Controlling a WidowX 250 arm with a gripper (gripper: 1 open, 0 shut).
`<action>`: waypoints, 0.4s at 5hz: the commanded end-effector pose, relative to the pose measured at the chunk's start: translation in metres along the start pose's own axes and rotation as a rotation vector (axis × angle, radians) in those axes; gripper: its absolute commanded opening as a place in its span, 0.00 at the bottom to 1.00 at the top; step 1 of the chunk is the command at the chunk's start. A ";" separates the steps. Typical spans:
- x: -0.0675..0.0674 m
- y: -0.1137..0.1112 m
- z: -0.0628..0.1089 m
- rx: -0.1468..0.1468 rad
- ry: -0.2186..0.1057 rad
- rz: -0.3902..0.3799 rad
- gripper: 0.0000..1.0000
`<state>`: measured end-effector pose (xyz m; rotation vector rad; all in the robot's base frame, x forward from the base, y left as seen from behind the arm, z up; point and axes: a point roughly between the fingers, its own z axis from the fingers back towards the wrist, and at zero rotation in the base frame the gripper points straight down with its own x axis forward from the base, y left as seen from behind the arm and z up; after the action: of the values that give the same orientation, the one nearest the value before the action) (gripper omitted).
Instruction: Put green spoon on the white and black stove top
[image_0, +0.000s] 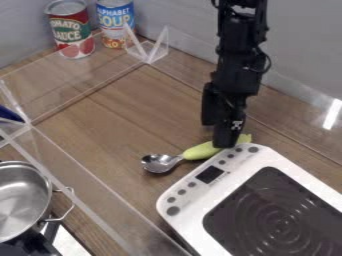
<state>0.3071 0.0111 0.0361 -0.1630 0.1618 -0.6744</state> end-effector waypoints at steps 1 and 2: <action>0.004 0.006 0.015 0.031 -0.025 -0.021 1.00; 0.005 0.007 0.016 0.029 -0.016 -0.028 1.00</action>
<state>0.3091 0.0121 0.0378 -0.1635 0.1788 -0.6889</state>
